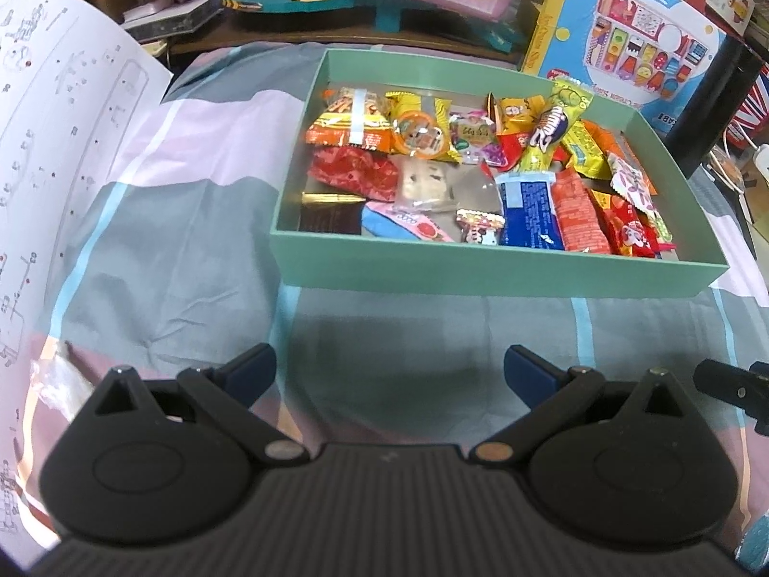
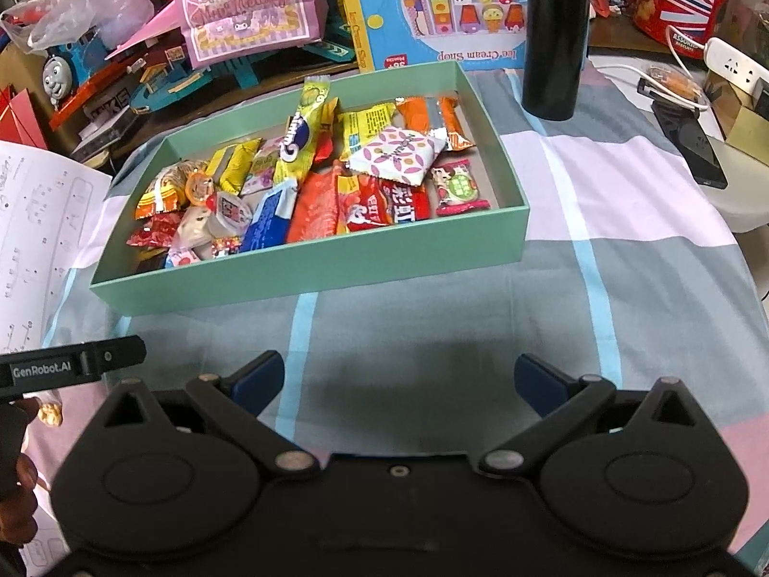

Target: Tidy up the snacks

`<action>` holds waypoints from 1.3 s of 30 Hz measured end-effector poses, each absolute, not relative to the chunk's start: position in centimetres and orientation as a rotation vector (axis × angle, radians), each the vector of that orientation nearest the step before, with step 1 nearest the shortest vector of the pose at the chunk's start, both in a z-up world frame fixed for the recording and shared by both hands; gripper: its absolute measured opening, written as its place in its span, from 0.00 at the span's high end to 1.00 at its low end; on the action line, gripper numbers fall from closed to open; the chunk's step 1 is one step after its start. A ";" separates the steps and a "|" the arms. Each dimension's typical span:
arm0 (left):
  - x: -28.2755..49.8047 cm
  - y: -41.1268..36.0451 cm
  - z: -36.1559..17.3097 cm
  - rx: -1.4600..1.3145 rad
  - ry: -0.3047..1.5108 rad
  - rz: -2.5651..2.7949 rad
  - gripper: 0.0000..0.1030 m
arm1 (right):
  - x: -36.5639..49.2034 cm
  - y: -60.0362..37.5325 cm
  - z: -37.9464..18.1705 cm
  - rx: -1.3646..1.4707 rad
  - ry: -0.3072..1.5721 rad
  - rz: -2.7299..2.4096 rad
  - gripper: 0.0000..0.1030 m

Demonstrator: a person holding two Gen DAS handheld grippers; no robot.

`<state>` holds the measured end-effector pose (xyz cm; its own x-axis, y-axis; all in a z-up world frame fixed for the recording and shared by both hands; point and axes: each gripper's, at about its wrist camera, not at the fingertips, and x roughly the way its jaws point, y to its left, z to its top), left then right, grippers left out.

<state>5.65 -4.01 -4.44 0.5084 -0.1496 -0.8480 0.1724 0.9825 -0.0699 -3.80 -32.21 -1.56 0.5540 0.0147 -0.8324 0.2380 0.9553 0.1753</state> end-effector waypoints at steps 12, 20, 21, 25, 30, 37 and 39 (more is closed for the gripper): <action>5.4 -3.7 -4.1 0.017 1.003 -0.176 0.00 | -3.9 -32.3 -1.2 0.282 0.966 -0.134 0.00; 5.2 -3.5 -3.8 0.010 0.999 -0.187 0.00 | -4.1 -32.1 -0.7 0.276 0.952 -0.129 0.00; 5.2 -3.4 -3.8 0.003 1.003 -0.189 0.00 | -4.1 -32.1 -0.6 0.276 0.950 -0.129 0.00; 5.1 -3.3 -3.7 0.016 0.995 -0.181 0.00 | -4.2 -32.0 -0.6 0.274 0.946 -0.128 0.00; 4.9 -3.5 -3.2 0.041 0.972 -0.172 0.00 | -4.2 -31.9 -0.4 0.275 0.943 -0.131 0.00; 4.9 -3.4 -2.9 0.058 0.960 -0.182 0.00 | -4.0 -31.6 -0.2 0.267 0.941 -0.130 0.00; 4.9 -3.4 -2.9 0.062 0.961 -0.180 0.00 | -3.9 -31.5 -0.1 0.264 0.940 -0.129 0.00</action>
